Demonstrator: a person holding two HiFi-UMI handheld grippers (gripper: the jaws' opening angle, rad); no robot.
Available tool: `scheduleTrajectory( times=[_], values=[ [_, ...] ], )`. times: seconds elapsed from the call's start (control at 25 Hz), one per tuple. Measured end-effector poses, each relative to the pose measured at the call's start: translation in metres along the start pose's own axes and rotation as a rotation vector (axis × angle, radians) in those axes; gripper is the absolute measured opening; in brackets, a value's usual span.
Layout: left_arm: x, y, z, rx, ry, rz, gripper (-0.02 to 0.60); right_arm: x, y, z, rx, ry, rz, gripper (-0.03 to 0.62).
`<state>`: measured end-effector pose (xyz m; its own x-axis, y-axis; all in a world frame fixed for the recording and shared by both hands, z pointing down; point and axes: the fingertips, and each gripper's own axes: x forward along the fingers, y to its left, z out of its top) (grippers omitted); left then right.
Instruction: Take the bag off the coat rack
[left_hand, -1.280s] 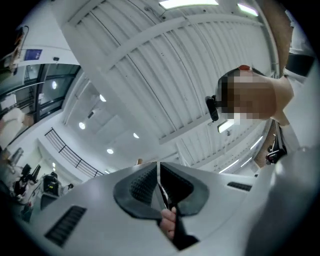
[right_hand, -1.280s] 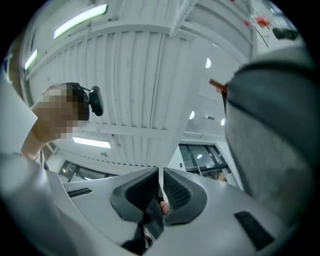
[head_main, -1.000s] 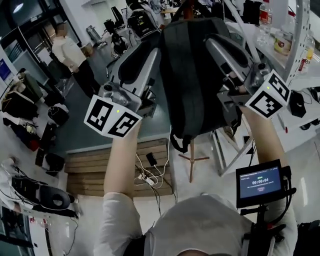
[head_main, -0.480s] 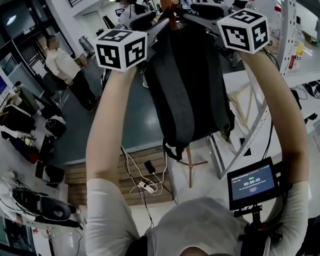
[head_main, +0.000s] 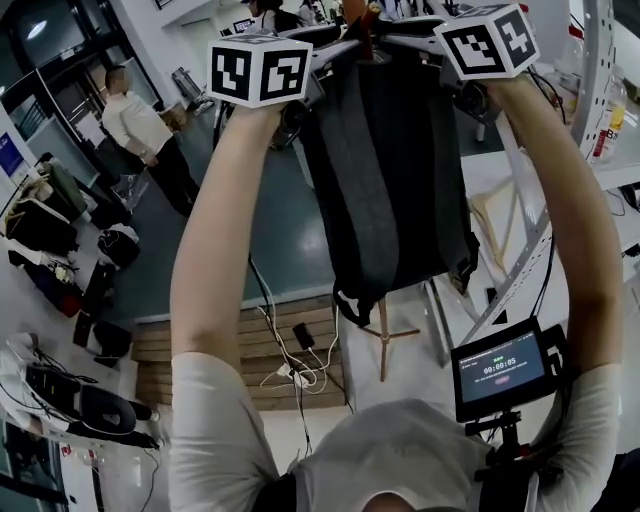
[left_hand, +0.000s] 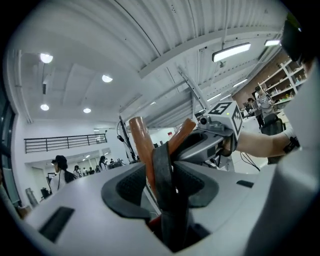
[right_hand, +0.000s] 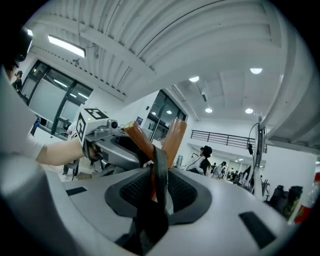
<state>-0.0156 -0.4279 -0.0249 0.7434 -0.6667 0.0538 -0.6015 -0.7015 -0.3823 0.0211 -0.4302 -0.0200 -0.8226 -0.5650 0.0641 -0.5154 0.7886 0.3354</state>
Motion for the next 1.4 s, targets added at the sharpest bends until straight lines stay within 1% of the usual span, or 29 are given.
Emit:
scheduleTrajectory(
  times=[0.08,0.2,0.28,0.36,0.52,0.76,0.88,1.0,1.08,1.28,1.4],
  values=[
    [0.001,-0.003,-0.001,0.002,0.030,-0.013,0.173,0.001,0.002,-0.001,-0.035,0.046,0.000,0.064],
    [0.004,0.001,-0.005,-0.017,0.036,0.024,0.087,0.007,0.000,-0.004,-0.051,0.051,-0.007,0.051],
    [0.009,0.005,-0.009,-0.032,0.021,0.074,0.065,0.010,-0.004,-0.008,-0.048,0.030,-0.034,0.048],
    [0.007,0.003,-0.007,-0.021,-0.001,0.118,0.055,0.007,-0.002,-0.004,-0.054,-0.002,-0.070,0.046],
    [-0.001,-0.004,-0.005,0.014,-0.028,0.166,0.049,-0.001,0.006,-0.001,-0.068,-0.046,-0.112,0.044],
    [-0.003,-0.003,-0.010,-0.001,-0.038,0.205,0.044,-0.003,0.004,-0.003,-0.080,-0.041,-0.169,0.044],
    [-0.005,-0.003,-0.009,-0.014,-0.027,0.194,0.043,-0.001,0.000,-0.003,-0.060,-0.048,-0.173,0.044],
    [-0.008,-0.008,-0.001,-0.030,-0.032,0.181,0.043,-0.011,-0.002,0.005,-0.001,-0.092,-0.169,0.044],
    [-0.014,-0.013,0.009,-0.021,-0.050,0.181,0.044,-0.020,0.000,0.015,0.019,-0.123,-0.168,0.044],
    [-0.033,-0.024,0.037,0.026,-0.106,0.186,0.044,-0.038,0.013,0.043,-0.012,-0.188,-0.169,0.044],
    [-0.043,-0.036,0.046,0.051,-0.130,0.188,0.044,-0.050,0.023,0.052,-0.018,-0.230,-0.167,0.044]
  ],
)
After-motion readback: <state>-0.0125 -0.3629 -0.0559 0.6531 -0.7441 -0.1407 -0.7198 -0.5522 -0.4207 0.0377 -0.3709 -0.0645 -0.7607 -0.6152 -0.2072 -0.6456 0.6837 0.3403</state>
